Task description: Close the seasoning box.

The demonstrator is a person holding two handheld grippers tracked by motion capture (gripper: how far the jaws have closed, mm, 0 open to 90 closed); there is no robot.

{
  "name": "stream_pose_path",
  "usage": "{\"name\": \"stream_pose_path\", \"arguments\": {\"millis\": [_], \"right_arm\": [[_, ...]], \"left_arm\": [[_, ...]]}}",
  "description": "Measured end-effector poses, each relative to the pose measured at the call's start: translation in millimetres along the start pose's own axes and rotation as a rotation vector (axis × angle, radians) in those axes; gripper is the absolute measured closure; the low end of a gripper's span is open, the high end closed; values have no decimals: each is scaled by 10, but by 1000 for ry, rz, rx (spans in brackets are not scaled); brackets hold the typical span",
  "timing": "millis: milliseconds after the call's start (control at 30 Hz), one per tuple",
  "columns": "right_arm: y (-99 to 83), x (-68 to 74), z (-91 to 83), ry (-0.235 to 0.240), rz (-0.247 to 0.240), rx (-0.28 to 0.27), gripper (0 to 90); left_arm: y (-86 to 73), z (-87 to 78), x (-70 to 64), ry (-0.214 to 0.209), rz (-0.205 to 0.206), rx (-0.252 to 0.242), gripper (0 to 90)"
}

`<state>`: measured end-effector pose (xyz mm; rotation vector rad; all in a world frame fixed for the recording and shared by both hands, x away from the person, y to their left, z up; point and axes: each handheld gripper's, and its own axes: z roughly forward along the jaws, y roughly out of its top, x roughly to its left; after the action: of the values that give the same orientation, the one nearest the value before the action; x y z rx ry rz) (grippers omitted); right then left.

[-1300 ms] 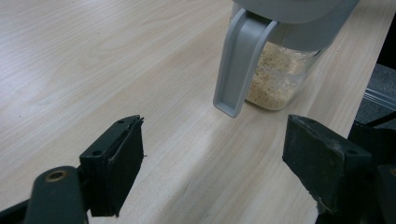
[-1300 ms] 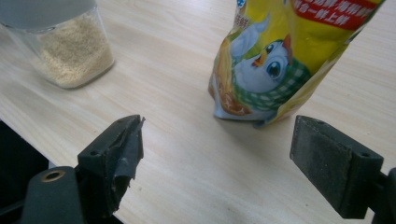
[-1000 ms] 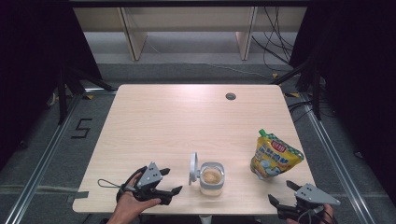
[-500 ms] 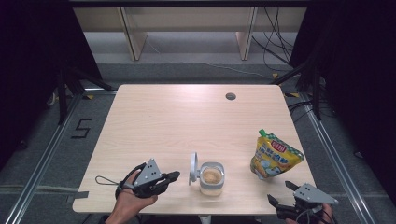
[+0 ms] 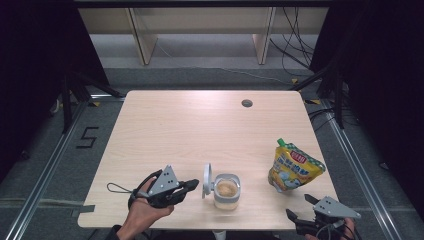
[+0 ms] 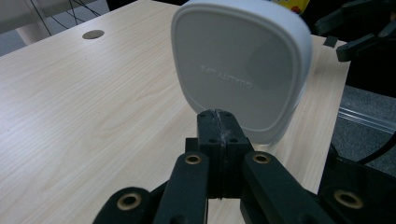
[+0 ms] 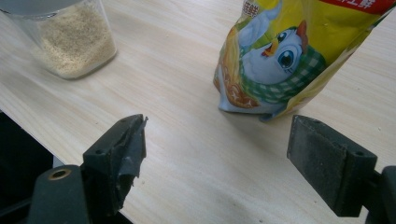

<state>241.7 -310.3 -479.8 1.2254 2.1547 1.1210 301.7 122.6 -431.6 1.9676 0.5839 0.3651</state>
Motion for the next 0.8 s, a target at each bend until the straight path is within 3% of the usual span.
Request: {"name": "stream_pose_path", "arguments": {"millis": [100, 167, 300, 367, 600, 800], "right_arm": [[0, 3, -5, -2, 10, 2, 205], [3, -26, 4, 1, -25, -6, 206], [6, -24, 2, 3, -29, -8, 206], [6, -27, 1, 0, -29, -10, 206], [7, -31, 4, 1, -40, -15, 206], [8, -32, 4, 2, -43, -15, 207]], "left_arm": [[42, 17, -33, -17, 5, -9, 890], [68, 25, -39, -18, 16, -12, 890], [100, 50, -63, -26, 14, -15, 890], [123, 54, -65, -23, 39, -6, 890], [144, 90, -88, -30, 31, -13, 890], [163, 108, -106, -31, 50, -3, 890]]}}
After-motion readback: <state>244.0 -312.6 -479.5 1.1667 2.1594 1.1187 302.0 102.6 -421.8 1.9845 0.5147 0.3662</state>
